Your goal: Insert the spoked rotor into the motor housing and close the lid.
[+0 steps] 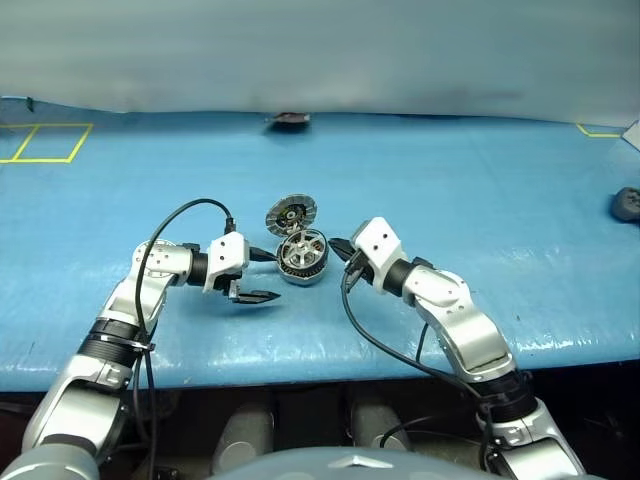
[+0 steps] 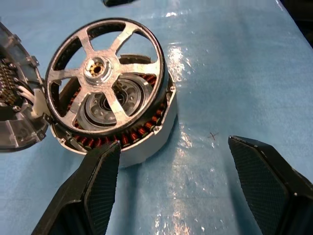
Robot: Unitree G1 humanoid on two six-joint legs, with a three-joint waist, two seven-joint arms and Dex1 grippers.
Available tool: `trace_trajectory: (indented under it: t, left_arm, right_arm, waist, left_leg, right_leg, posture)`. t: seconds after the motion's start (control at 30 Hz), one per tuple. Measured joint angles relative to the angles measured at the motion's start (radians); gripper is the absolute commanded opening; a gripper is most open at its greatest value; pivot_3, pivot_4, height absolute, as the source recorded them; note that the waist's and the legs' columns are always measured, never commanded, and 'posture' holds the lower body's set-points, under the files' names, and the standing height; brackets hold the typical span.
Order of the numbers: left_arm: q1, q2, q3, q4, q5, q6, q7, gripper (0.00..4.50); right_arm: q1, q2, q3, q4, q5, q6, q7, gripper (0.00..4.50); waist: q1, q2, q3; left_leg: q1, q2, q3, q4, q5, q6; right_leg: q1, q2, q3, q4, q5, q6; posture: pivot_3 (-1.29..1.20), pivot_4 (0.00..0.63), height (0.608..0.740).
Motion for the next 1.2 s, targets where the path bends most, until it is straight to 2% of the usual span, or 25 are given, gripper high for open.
trace_trajectory:
  t: [0.43, 0.53, 0.63, 1.2]
  left_arm:
    - [0.069, -0.042, 0.076, -0.003, -0.099, 0.071, 0.042, 3.83]
    - [0.100, -0.077, 0.106, -0.024, -0.148, 0.076, 0.062, 3.86]
    - [0.116, -0.079, 0.122, -0.034, -0.166, 0.077, 0.070, 3.86]
    - [0.175, -0.076, 0.138, -0.077, -0.167, 0.088, 0.091, 3.86]
  right_arm:
    - [-0.084, 0.040, 0.045, 0.067, 0.003, 0.005, 0.063, 0.00]
    - [-0.080, 0.045, 0.070, 0.067, 0.007, 0.019, 0.090, 0.61]
    - [-0.079, 0.053, 0.077, 0.069, 0.001, 0.020, 0.087, 1.57]
    - [-0.103, 0.092, 0.080, 0.122, -0.036, 0.000, 0.060, 1.57]
  waist:
    - [-0.002, 0.000, 0.000]
    - [-0.002, 0.000, 0.000]
    - [-0.003, 0.000, 0.000]
    - [-0.002, 0.000, 0.000]
  left_leg:
    - [0.000, 0.000, 0.000, -0.003, 0.000, 0.000]
    - [0.000, 0.000, 0.000, -0.004, 0.000, 0.000]
    - [0.000, 0.000, 0.000, -0.004, 0.000, 0.000]
    - [0.000, 0.000, 0.000, -0.006, 0.000, 0.000]
  right_leg:
    - [0.000, 0.000, 0.000, -0.002, 0.000, 0.000]
    - [-0.001, 0.000, 0.000, -0.003, 0.000, -0.001]
    - [-0.001, 0.000, 0.000, -0.003, 0.001, -0.001]
    - [-0.001, 0.000, 0.000, -0.004, 0.001, -0.001]
  posture:
    - [0.00, 0.150, 0.740]
    - [0.00, 0.150, 0.740]
    - [0.00, 0.150, 0.740]
    - [0.00, 0.150, 0.740]
